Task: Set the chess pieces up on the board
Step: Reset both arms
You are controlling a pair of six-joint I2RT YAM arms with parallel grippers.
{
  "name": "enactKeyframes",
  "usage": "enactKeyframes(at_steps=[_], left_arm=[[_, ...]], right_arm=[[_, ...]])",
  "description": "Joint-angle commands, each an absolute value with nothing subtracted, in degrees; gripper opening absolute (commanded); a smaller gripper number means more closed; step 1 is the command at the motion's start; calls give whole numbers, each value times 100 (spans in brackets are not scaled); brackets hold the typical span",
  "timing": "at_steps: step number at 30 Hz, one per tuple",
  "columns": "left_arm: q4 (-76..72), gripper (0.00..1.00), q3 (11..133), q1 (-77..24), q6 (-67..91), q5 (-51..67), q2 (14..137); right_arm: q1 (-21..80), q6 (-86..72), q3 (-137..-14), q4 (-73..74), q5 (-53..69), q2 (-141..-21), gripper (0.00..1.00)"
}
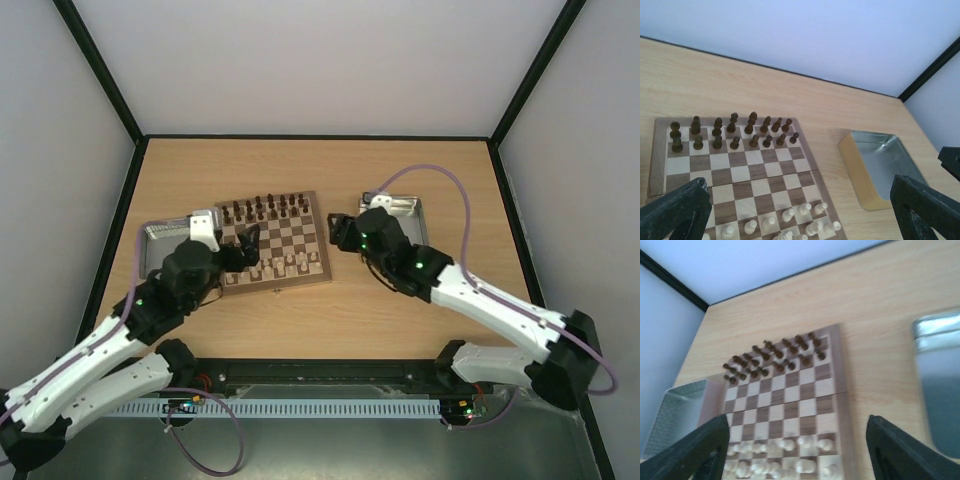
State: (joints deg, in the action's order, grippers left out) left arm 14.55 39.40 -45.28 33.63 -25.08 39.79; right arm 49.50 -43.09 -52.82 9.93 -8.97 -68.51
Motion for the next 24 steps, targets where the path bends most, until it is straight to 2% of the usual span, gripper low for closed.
enactKeyframes(at_steps=[1,4,12,24], left_arm=[[2616,99,4558,-4478,3059,-2075,3452],[3223,99,4934,-4482,3140,-2419,3083],[4222,99,5920,-4478,2846,-3317,2151],[4880,99,7035,-4331,2532,-3723,2105]], right_arm=[[4926,-4000,-5185,2005,-2023,-5990,78],[4933,-4076,-5217,2586,-2661,-5346,99],[4931,-4207,-5706,4120,-4118,-3965,98],[4930,-4100,-6328,4648,-4887,-2974,98]])
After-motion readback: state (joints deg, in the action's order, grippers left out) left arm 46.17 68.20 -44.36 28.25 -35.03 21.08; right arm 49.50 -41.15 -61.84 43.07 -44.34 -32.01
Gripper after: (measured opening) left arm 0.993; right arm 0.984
